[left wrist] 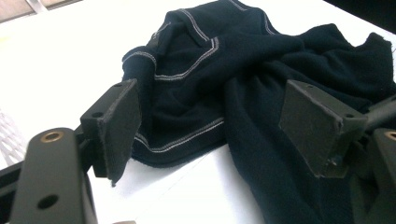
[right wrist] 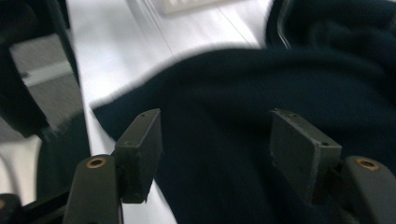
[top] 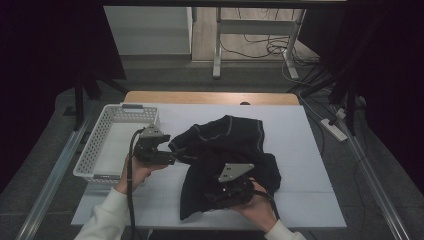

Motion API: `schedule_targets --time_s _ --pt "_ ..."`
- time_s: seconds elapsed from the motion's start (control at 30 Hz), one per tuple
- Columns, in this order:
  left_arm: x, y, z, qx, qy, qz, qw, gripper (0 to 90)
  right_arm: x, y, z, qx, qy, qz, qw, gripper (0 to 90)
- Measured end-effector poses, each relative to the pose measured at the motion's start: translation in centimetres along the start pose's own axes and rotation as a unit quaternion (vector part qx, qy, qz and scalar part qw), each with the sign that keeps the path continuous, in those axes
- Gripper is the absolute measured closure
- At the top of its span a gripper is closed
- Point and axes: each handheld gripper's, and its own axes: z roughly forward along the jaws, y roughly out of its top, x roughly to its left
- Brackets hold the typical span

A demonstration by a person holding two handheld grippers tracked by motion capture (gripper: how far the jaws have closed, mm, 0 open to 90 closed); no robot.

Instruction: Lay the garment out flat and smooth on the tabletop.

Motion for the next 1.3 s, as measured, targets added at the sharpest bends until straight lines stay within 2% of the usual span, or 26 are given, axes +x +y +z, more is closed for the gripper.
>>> schedule_targets --time_s 0.13,0.27,0.53,0.7,0.77,0.83,1.13,1.3 --pt "0.0 0.0 0.0 0.0 0.0 0.0 1.0 21.7 -0.3 -1.9 -0.4 0.027 -0.003 0.006 0.9996 33.0" --pt "0.0 0.0 0.0 0.0 0.001 0.0 1.0 21.6 -0.3 -3.0 0.1 0.078 -0.007 0.008 0.9969 32.1" --pt "-0.1 0.0 -0.1 -0.003 0.002 0.001 1.0 21.7 -0.8 -3.9 0.3 0.107 -0.027 0.004 0.9939 29.1" --pt "-0.1 0.0 0.0 0.0 0.001 0.002 1.0 21.6 -1.5 -4.8 0.3 0.133 -0.053 -0.009 0.9897 28.1" --pt "-0.1 0.0 0.0 0.0 0.001 0.002 1.0 21.6 -2.0 -5.0 0.2 0.134 -0.046 0.0 0.9899 27.6" --pt "-0.1 0.0 -0.1 -0.001 0.001 0.002 1.0 21.6 -2.3 -5.0 0.0 0.138 -0.05 0.003 0.9891 27.7" --pt "-0.3 0.0 0.1 -0.001 0.001 0.005 1.0 21.6 -3.0 -5.2 -0.2 0.146 -0.036 0.023 0.9884 35.9" --pt "-0.3 0.0 0.0 -0.002 0.001 0.004 1.0 21.6 -3.1 -5.1 -0.7 0.15 -0.034 0.024 0.9878 57.7"
